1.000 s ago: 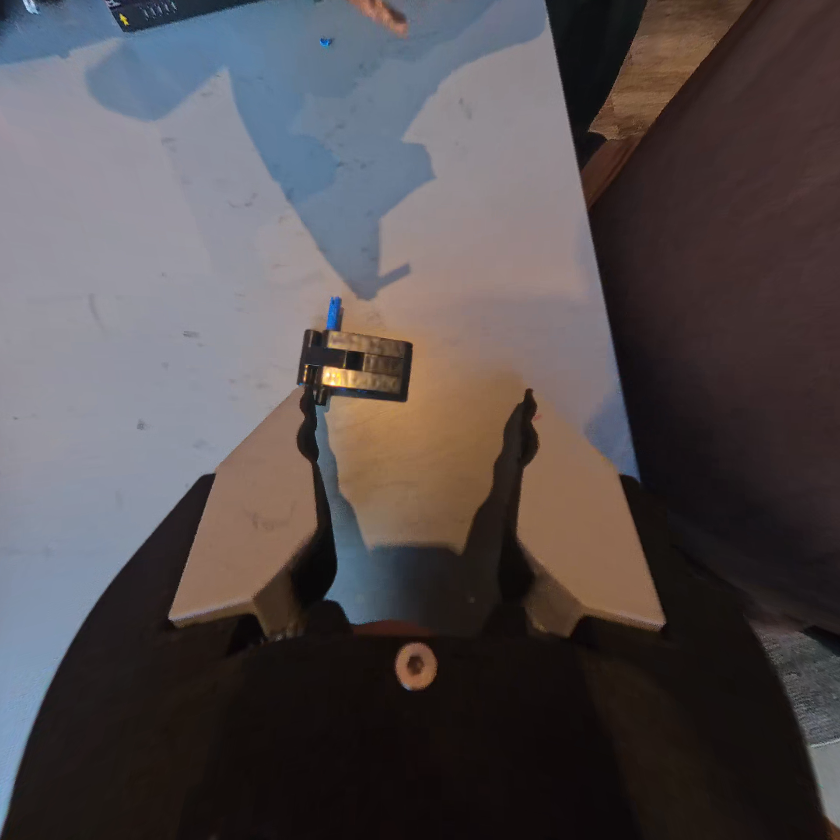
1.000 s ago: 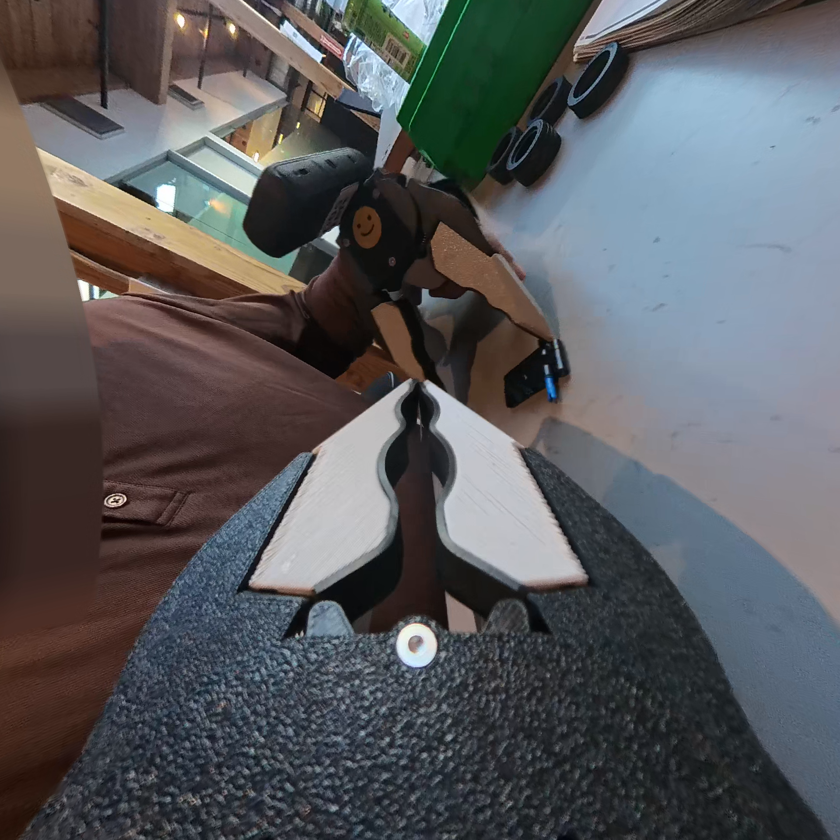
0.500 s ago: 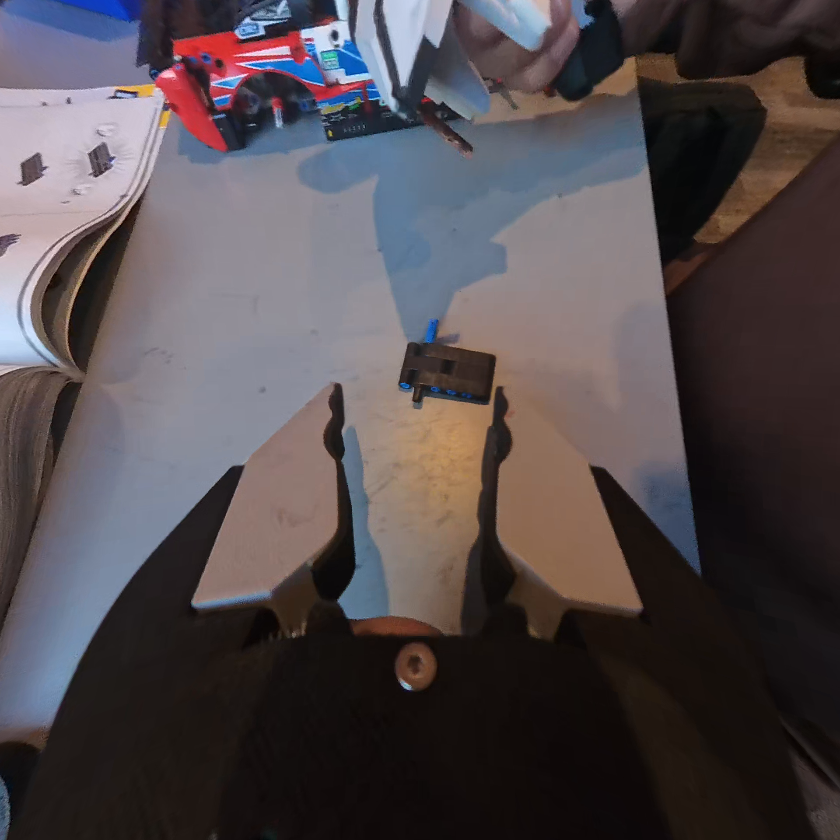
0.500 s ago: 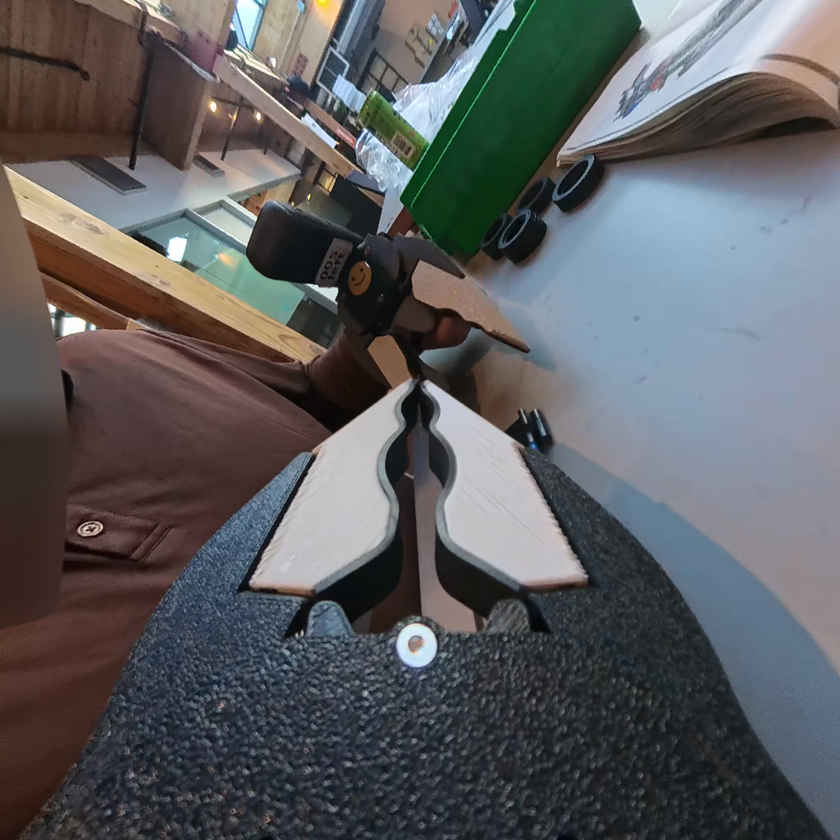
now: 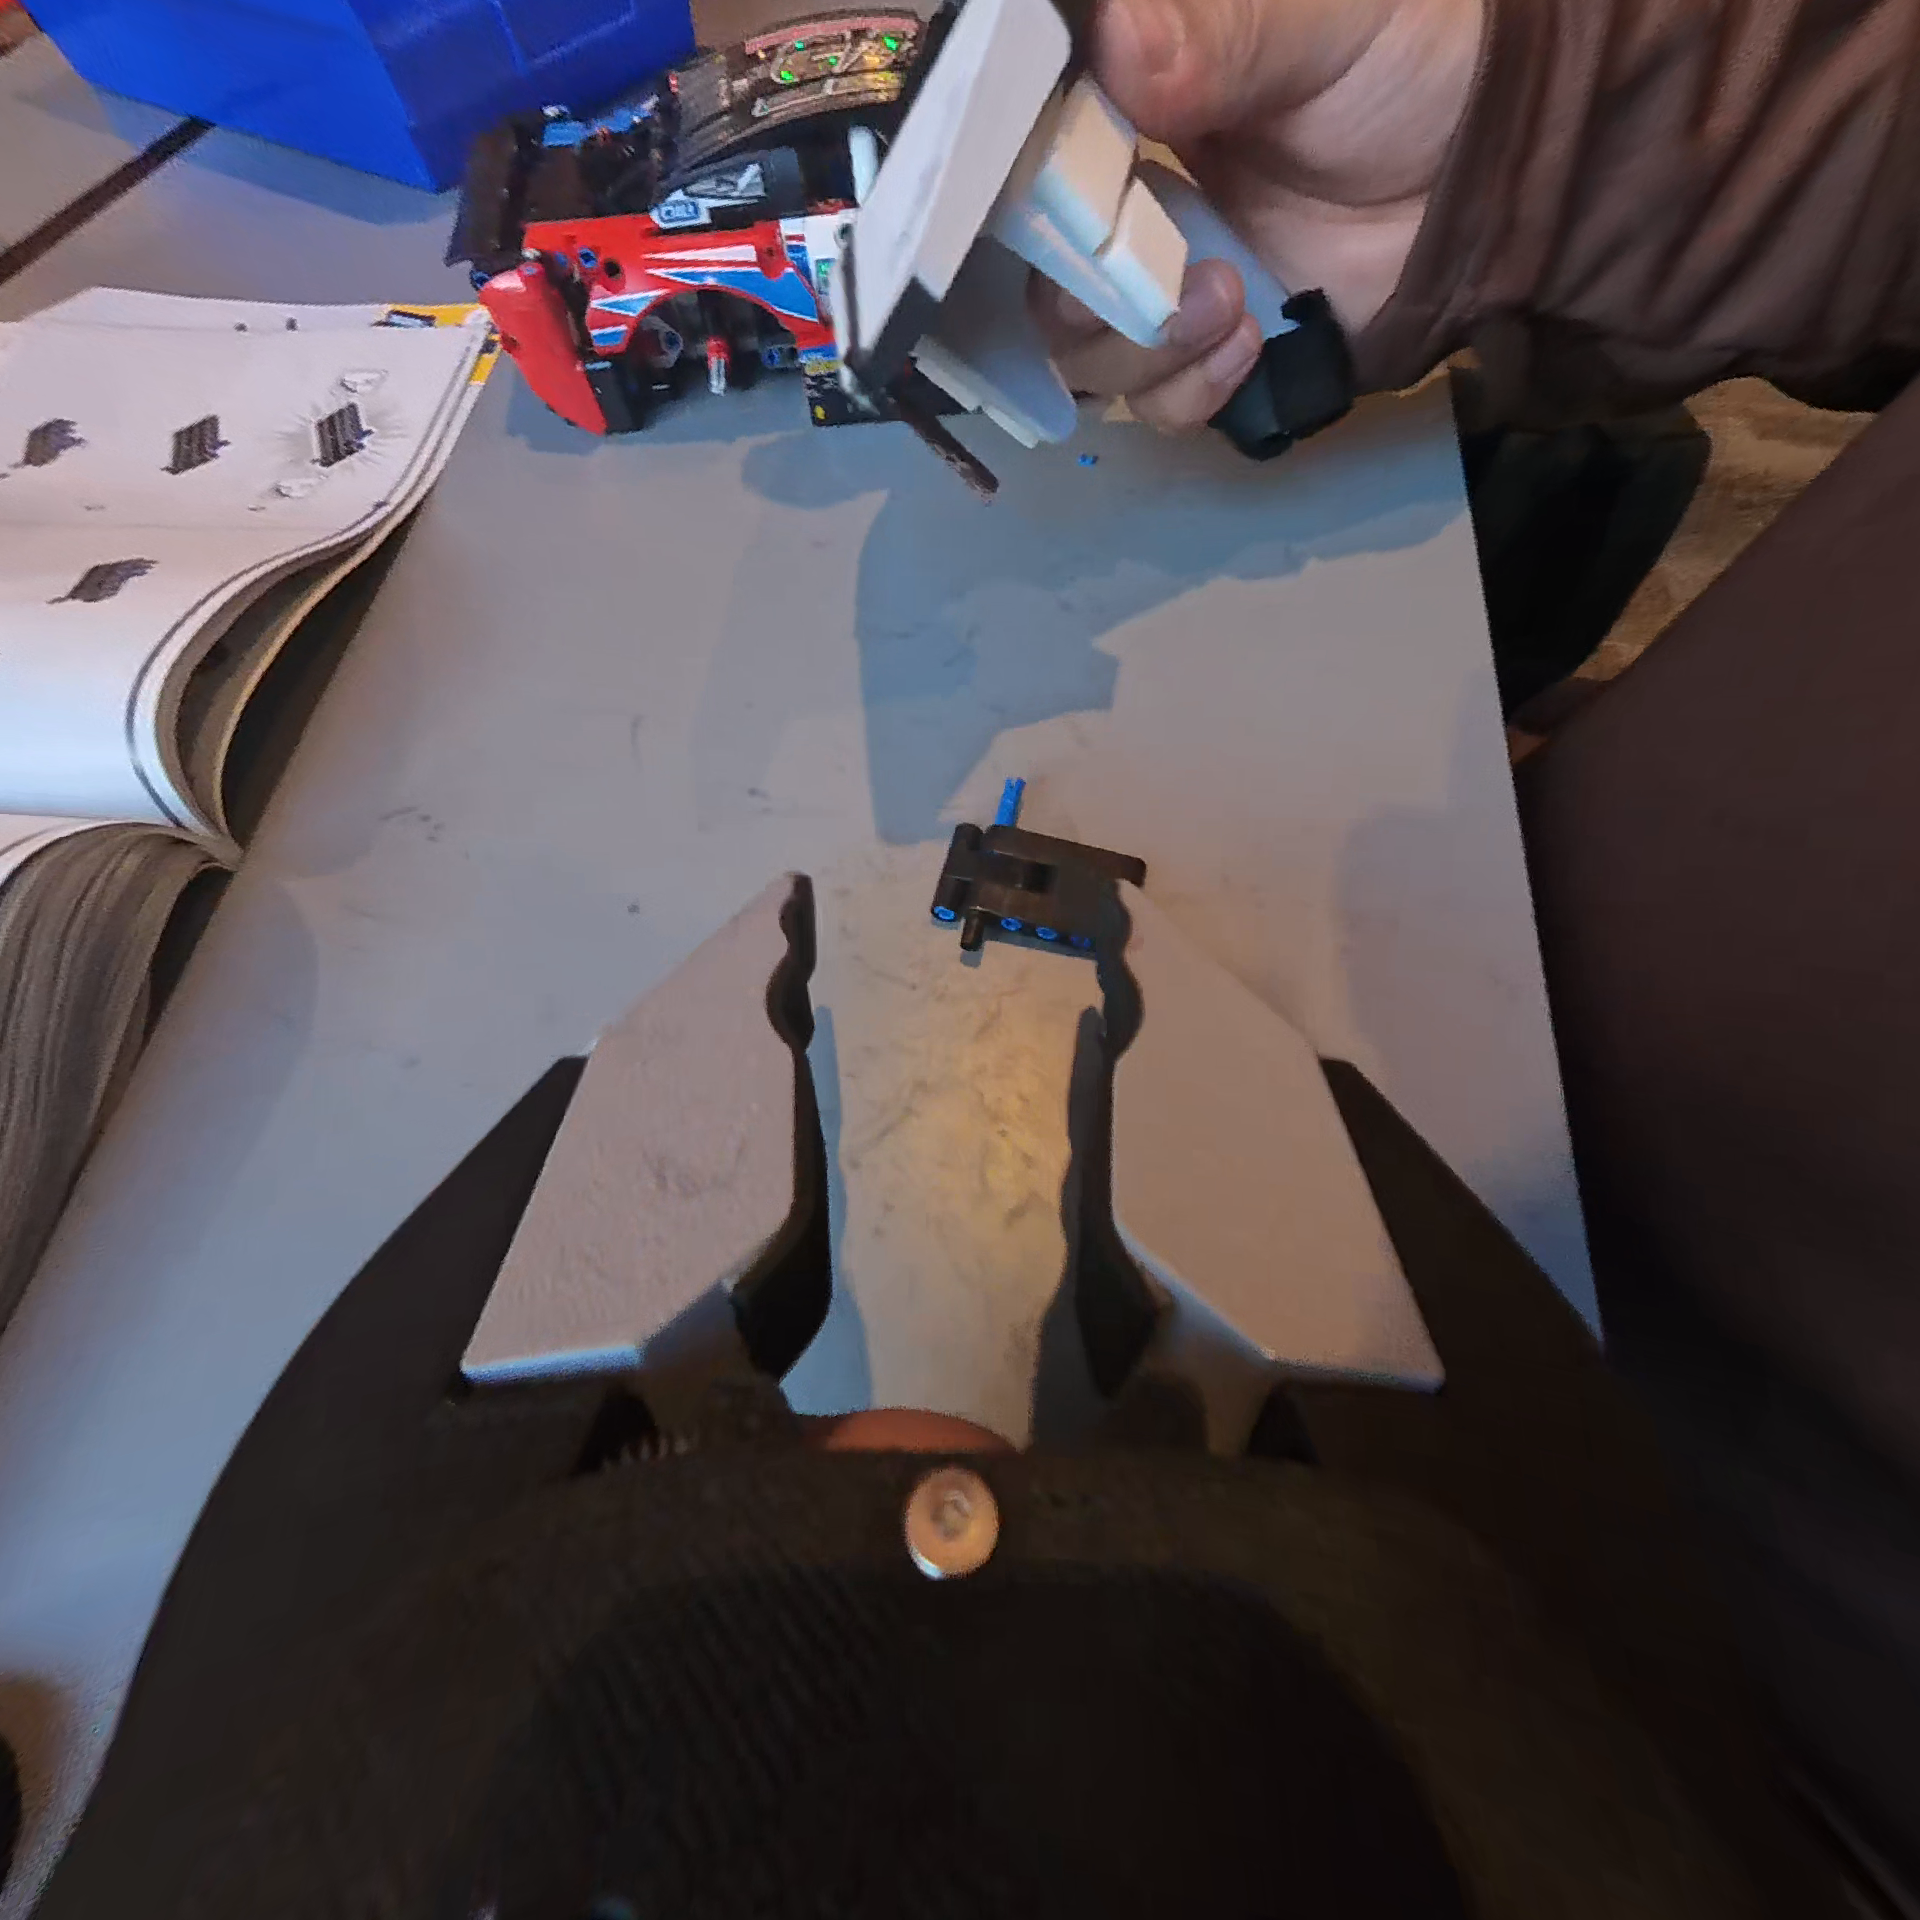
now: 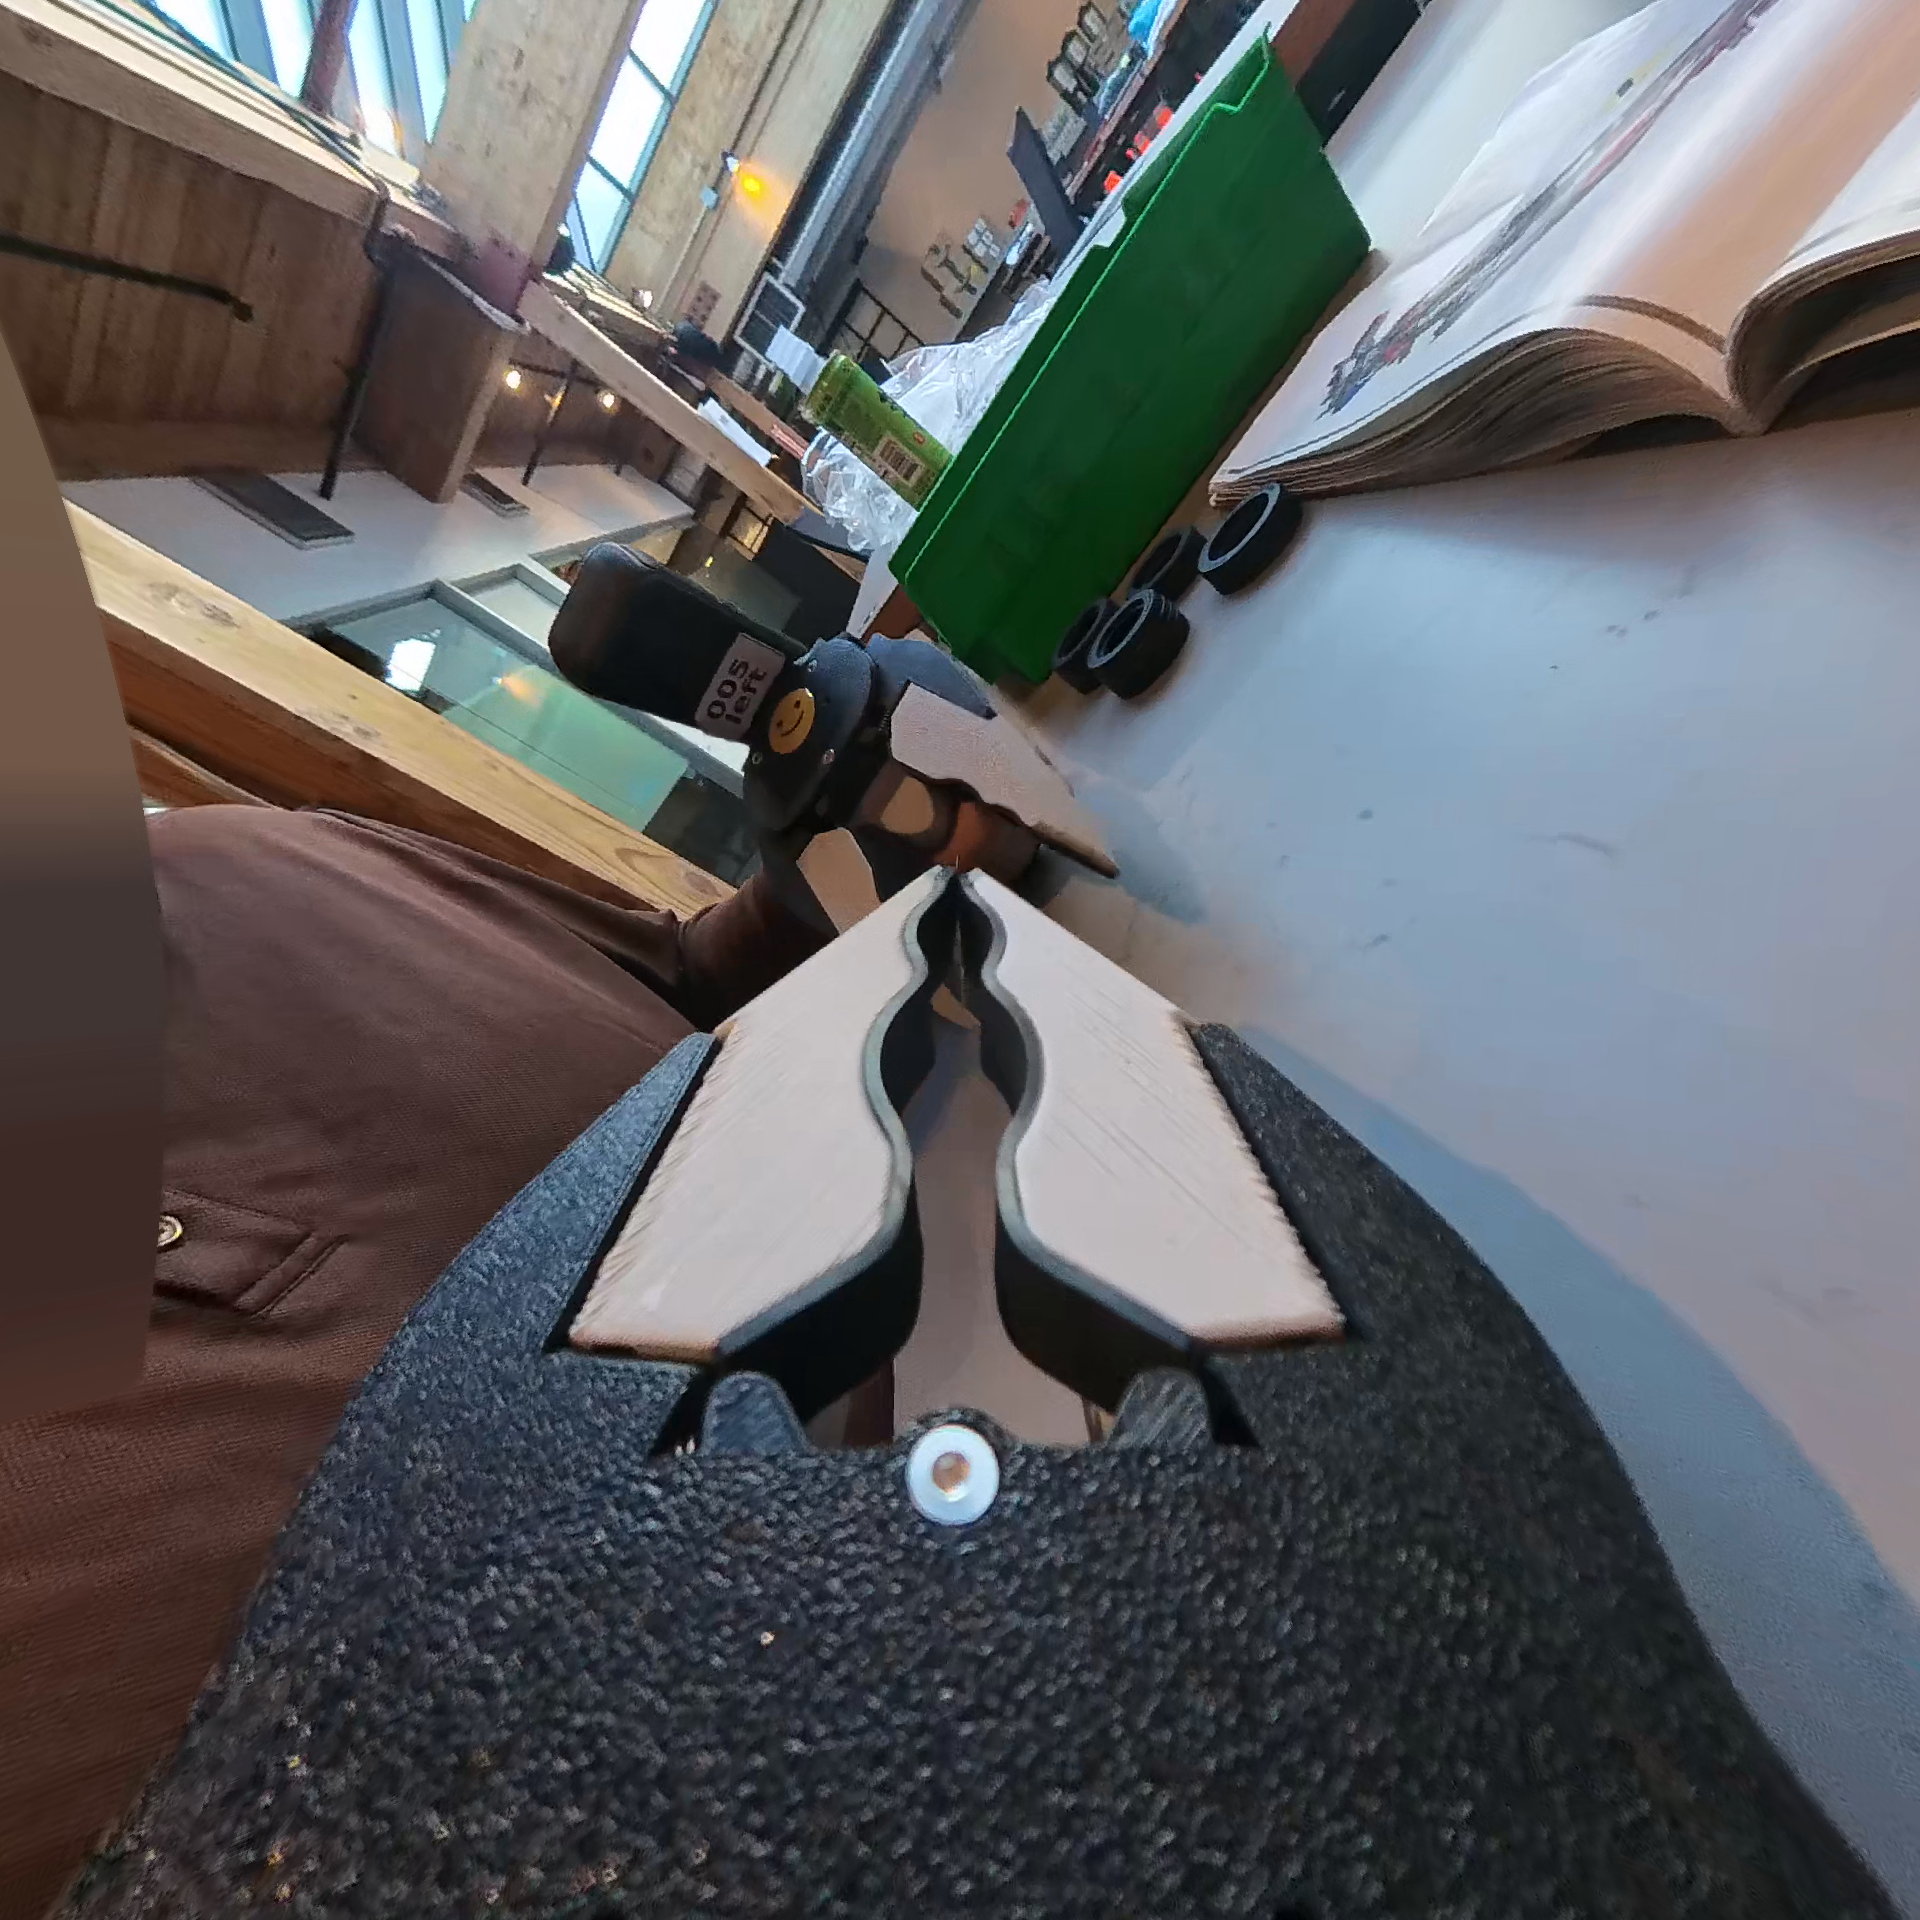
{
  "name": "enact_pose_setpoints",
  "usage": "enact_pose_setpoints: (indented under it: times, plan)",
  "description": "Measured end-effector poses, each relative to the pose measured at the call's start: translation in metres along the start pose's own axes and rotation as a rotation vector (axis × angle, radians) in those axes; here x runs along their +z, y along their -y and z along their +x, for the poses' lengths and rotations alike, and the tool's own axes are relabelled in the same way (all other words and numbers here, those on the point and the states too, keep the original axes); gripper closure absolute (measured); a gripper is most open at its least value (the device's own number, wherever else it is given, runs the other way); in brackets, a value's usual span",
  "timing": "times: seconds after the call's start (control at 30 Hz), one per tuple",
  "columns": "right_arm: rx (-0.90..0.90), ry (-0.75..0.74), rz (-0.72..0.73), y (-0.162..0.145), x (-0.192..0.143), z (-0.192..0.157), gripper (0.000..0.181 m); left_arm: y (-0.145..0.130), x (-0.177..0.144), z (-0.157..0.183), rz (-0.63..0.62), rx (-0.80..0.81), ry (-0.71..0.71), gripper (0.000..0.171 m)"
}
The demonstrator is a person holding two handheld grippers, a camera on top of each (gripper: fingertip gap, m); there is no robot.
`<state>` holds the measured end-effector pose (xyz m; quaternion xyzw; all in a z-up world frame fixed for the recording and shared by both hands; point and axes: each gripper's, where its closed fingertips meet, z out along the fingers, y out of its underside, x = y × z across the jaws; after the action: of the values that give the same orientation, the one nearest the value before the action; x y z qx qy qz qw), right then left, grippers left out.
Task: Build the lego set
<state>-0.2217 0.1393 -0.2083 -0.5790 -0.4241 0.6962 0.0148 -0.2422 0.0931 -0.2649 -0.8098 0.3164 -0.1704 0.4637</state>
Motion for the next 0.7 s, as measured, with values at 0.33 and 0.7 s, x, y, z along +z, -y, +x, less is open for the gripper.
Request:
enact_pose_setpoints:
  times: [0.33, 0.7]
  plan:
    - [0.004, 0.004, -0.026, -0.012, -0.001, 0.010, 0.181, -0.023, 0.013, 0.020, -0.170, 0.063, -0.113, 0.116]
    - [0.009, 0.004, -0.009, -0.010, -0.012, 0.012, 0.181, -0.031, 0.017, 0.026, -0.231, 0.063, -0.141, 0.116]
